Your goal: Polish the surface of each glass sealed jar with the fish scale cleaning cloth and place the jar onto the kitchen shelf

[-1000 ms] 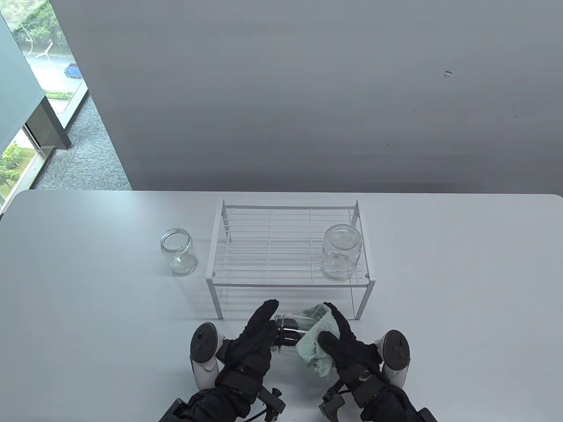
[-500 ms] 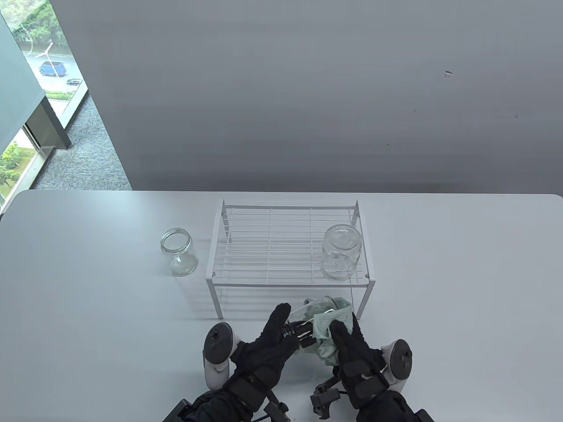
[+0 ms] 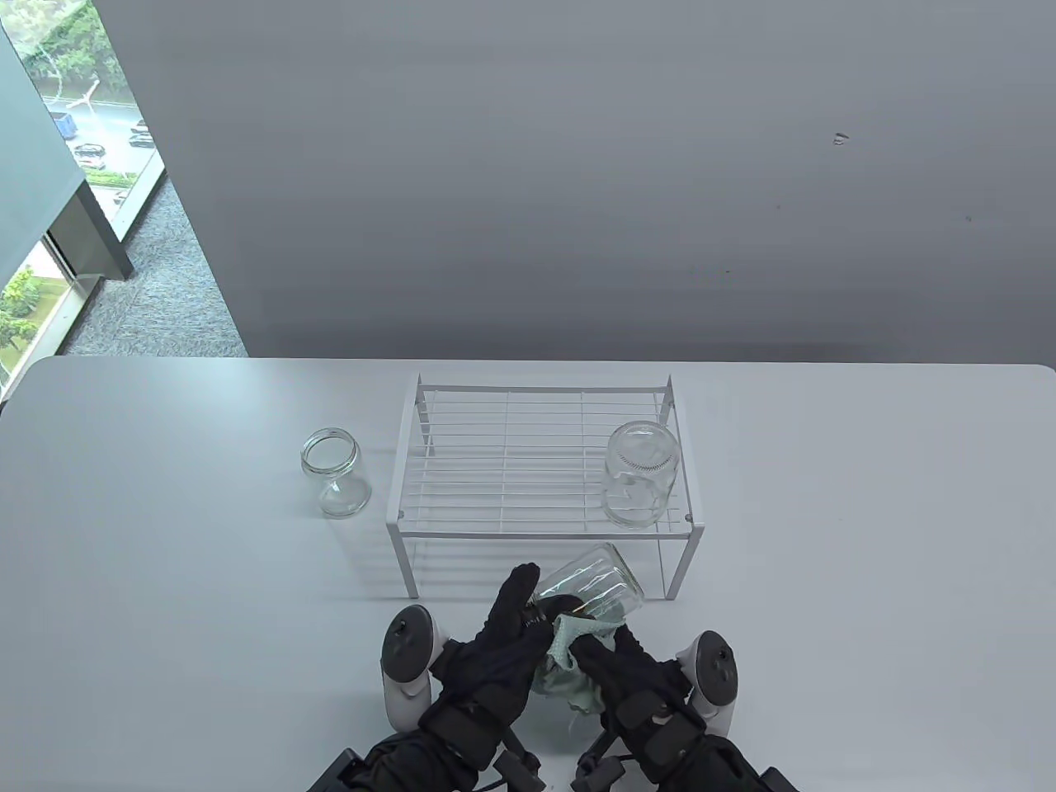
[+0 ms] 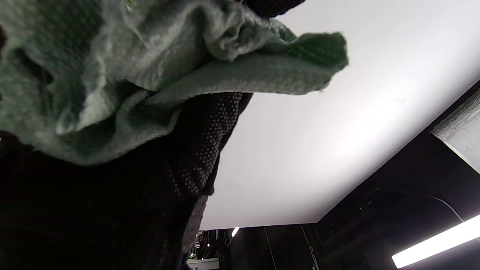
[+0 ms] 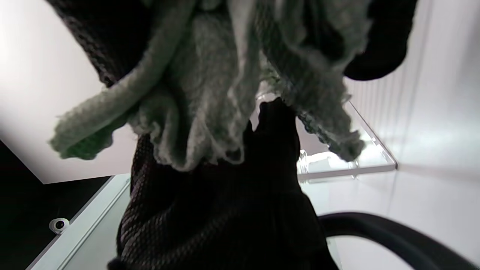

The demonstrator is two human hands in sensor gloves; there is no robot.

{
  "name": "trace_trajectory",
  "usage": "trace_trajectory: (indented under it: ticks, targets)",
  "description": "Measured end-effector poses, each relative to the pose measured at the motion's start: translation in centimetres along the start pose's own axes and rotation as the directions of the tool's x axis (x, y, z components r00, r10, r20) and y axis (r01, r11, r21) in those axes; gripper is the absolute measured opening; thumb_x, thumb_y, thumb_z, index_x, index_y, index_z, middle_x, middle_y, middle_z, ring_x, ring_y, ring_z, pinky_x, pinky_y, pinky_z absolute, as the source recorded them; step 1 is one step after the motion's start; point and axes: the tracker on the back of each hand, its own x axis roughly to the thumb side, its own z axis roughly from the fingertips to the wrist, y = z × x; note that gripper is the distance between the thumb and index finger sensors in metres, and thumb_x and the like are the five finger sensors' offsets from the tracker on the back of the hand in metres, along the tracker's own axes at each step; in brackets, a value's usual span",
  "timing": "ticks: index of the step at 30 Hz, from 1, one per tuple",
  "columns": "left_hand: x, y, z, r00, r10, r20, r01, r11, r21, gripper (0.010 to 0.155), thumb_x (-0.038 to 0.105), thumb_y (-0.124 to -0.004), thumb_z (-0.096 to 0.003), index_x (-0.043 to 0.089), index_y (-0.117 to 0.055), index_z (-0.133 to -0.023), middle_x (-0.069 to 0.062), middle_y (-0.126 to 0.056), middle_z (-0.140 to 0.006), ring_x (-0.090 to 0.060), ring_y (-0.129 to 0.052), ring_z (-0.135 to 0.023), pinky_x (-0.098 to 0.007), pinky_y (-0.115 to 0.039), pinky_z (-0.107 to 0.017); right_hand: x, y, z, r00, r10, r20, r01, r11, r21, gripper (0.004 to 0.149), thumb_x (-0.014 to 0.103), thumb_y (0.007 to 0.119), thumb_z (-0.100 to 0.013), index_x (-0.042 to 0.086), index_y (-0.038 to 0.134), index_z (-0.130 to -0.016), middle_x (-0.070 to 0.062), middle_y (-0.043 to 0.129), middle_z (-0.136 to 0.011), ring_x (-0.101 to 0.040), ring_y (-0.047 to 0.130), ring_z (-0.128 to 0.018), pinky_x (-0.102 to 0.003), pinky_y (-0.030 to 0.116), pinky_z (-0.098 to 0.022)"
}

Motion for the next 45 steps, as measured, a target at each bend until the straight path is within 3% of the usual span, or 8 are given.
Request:
trace_trajectory:
  ticks: [8, 15, 19, 22, 25, 29, 40, 45]
  targets:
    - [0.0, 0.4, 0.2, 1.0, 0.014, -0.028, -0.013, 1.0, 0.01, 0.07, 0.026, -0.067, -0.0507, 0.006, -0.03, -0.106, -0.005, -0.08, -0.094, -0.018, -0.098, -0.081, -0.053, -0.029, -0.071, 1.5, -2.2, -0.3, 0.992, 0.049, 0.118, -0.034, 0.992, -0.123, 0.103, 0.047, 0.085, -0.048, -0.012, 0.019, -0.101, -0.042, 0.047, -0.093, -0.055, 0.076, -0.077, -0.061, 0.067, -0.052]
    - [0.3, 0.9, 0.4, 0.994, -0.104, -0.039, 0.105, 0.993, 0.044, 0.069, 0.025, -0.068, -0.0501, 0.004, -0.032, -0.105, -0.008, -0.083, -0.09, -0.021, -0.1, -0.076, -0.054, -0.029, -0.07, 4.3, -2.1, -0.1, 0.845, 0.444, 0.299, -0.437, 0.895, -0.093, 0.078, 0.029, 0.08, -0.049, -0.005, 0.038, -0.105, -0.043, 0.037, -0.098, -0.072, 0.052, -0.082, -0.074, 0.051, -0.053]
    - [0.2, 1.0, 0.4, 0.978, -0.202, -0.053, 0.205, 0.978, 0.047, 0.07, 0.024, -0.07, -0.0494, 0.003, -0.034, -0.105, -0.012, -0.086, -0.087, -0.025, -0.101, -0.071, -0.055, -0.028, -0.07, 5.5, -0.4, 0.0, 0.547, 0.697, 0.465, -0.761, 0.645, -0.07, 0.075, 0.026, 0.083, -0.047, -0.001, 0.045, -0.105, -0.045, 0.031, -0.097, -0.071, 0.048, -0.084, -0.074, 0.049, -0.055]
    - [0.4, 0.8, 0.3, 0.948, -0.316, -0.031, 0.317, 0.948, 0.027, 0.07, 0.024, -0.07, -0.049, 0.003, -0.033, -0.105, -0.013, -0.088, -0.085, -0.025, -0.102, -0.068, -0.055, -0.028, -0.07, 5.7, 1.2, 0.3, 0.289, 0.81, 0.51, -0.926, 0.371, -0.065, 0.073, 0.033, 0.082, -0.047, 0.003, 0.05, -0.106, -0.04, 0.033, -0.101, -0.074, 0.038, -0.084, -0.076, 0.044, -0.055]
    - [0.8, 0.3, 0.2, 0.905, -0.423, 0.039, 0.424, 0.906, -0.017, 0.07, 0.025, -0.07, -0.049, 0.003, -0.034, -0.105, -0.015, -0.091, -0.081, -0.027, -0.104, -0.061, -0.054, -0.028, -0.071, 5.6, 1.9, 0.3, 0.22, 0.811, 0.543, -0.956, 0.289, -0.044, 0.082, 0.041, 0.084, -0.047, 0.004, 0.044, -0.108, -0.039, 0.048, -0.1, -0.07, 0.048, -0.086, -0.075, 0.046, -0.055]
    - [1.3, -0.4, 0.2, 0.848, -0.522, 0.093, 0.527, 0.849, -0.039, 0.068, 0.027, -0.068, -0.0495, 0.004, -0.036, -0.105, -0.013, -0.095, -0.075, -0.022, -0.107, -0.052, -0.055, -0.036, -0.072, 4.9, 1.4, 0.0, 0.417, 0.777, 0.471, -0.896, 0.439, 0.07, 0.09, 0.051, 0.083, -0.046, 0.001, 0.04, -0.108, -0.039, 0.057, -0.097, -0.065, 0.066, -0.08, -0.071, 0.056, -0.054]
    - [0.6, 1.5, 0.5, 0.975, -0.219, 0.031, 0.218, 0.975, 0.04, 0.065, 0.031, -0.062, -0.0535, 0.01, -0.033, -0.108, -0.007, -0.092, -0.08, -0.014, -0.105, -0.059, -0.053, -0.034, -0.075, 2.9, -2.2, -0.8, 0.938, 0.328, 0.108, -0.338, 0.938, 0.082, 0.074, 0.052, 0.079, -0.05, 0.002, 0.062, -0.102, -0.034, 0.064, -0.095, -0.059, 0.075, -0.076, -0.067, 0.062, -0.051]
    - [-0.2, 1.8, 0.8, 1.0, 0.008, 0.012, -0.009, 0.993, 0.116, 0.063, 0.031, -0.058, -0.0546, 0.012, -0.031, -0.108, -0.005, -0.087, -0.085, -0.011, -0.103, -0.065, -0.053, -0.033, -0.075, 1.3, -1.8, -0.5, 0.998, -0.063, 0.014, 0.061, 0.993, 0.1, 0.096, 0.058, 0.079, -0.051, -0.004, 0.032, -0.108, -0.039, 0.048, -0.098, -0.061, 0.069, -0.079, -0.067, 0.06, -0.054]
